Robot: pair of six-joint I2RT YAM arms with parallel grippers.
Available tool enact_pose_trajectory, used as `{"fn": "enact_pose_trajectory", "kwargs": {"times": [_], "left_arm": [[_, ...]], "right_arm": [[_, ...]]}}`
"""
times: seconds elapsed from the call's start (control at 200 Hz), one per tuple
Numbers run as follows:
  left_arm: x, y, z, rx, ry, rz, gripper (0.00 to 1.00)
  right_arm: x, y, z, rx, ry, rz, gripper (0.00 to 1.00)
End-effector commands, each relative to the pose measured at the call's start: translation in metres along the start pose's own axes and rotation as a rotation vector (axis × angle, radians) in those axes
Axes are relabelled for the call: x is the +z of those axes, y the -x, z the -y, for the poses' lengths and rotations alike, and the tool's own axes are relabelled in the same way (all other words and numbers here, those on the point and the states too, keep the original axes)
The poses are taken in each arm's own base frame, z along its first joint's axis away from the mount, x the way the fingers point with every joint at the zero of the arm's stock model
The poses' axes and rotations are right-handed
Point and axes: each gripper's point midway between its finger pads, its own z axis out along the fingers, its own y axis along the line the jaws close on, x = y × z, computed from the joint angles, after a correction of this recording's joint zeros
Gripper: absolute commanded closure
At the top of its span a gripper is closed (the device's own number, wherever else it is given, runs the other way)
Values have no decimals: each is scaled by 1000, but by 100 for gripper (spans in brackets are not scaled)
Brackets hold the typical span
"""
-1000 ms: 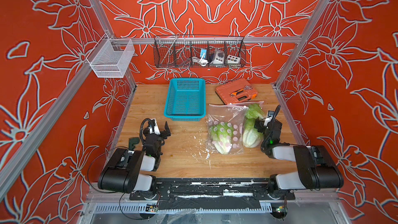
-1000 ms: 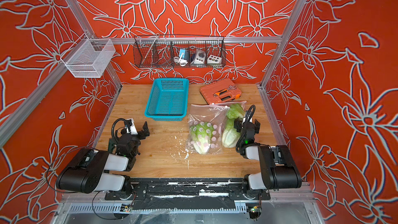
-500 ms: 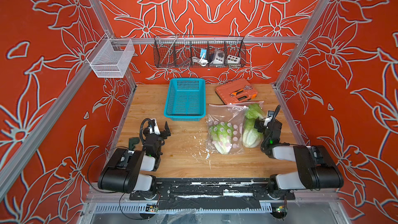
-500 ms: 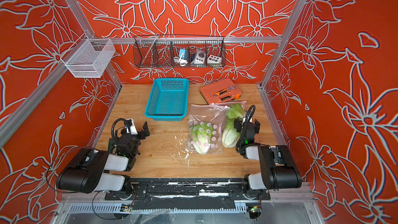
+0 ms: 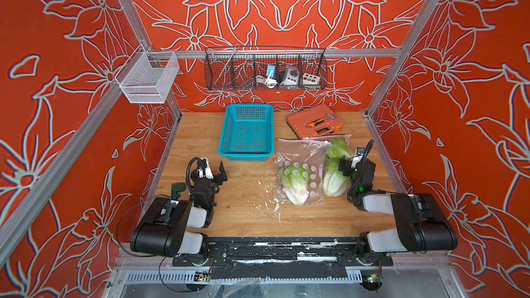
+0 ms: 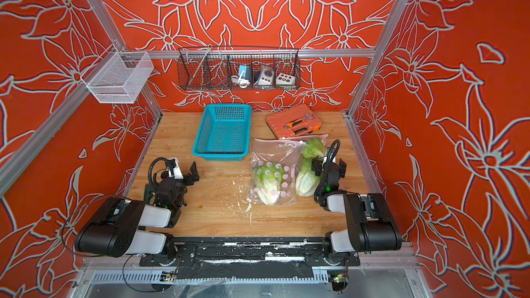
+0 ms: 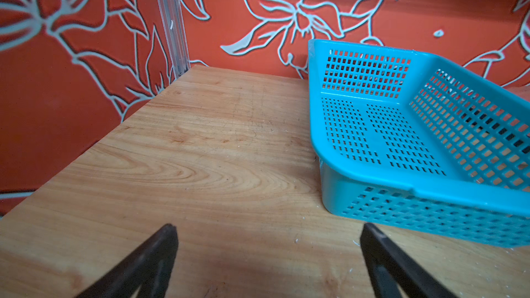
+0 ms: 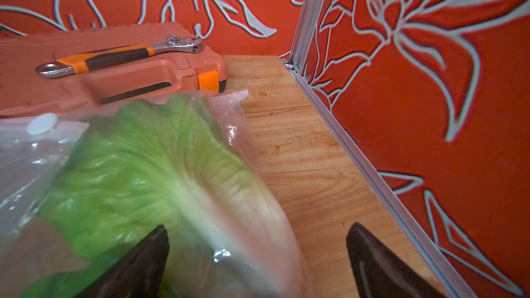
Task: Put the chinese cabbages into a zipper bag and zip it
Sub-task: Reset both arms
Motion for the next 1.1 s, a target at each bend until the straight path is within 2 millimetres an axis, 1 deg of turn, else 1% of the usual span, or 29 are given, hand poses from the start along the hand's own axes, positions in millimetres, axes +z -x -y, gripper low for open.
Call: {"fn": "enact_pose_trajectory", "kwargs": {"times": [0.0,0.615,0.701,0.816,0.896,1.096], "left_arm": [[2,8,2,-7,-6,22,1],[2,8,2,-6,-4,23,2],[4,7,6,20,-1,17,2],[4,7,7,22,-3,17,2],[4,7,7,22,-2,15,2],[4,7,7,22,-3,14,1]], "right_arm": [[2,-8,-3,-25,16,-37,1],[1,-8,-4,-26,19,-38,1],[1,-8,-4,-26,19,-37,1],[2,-9,-4,-27,19,-38,1],[3,-9,-11,-45,59,-44,1],[2,-8,-11,-44,62,-42,1]]}}
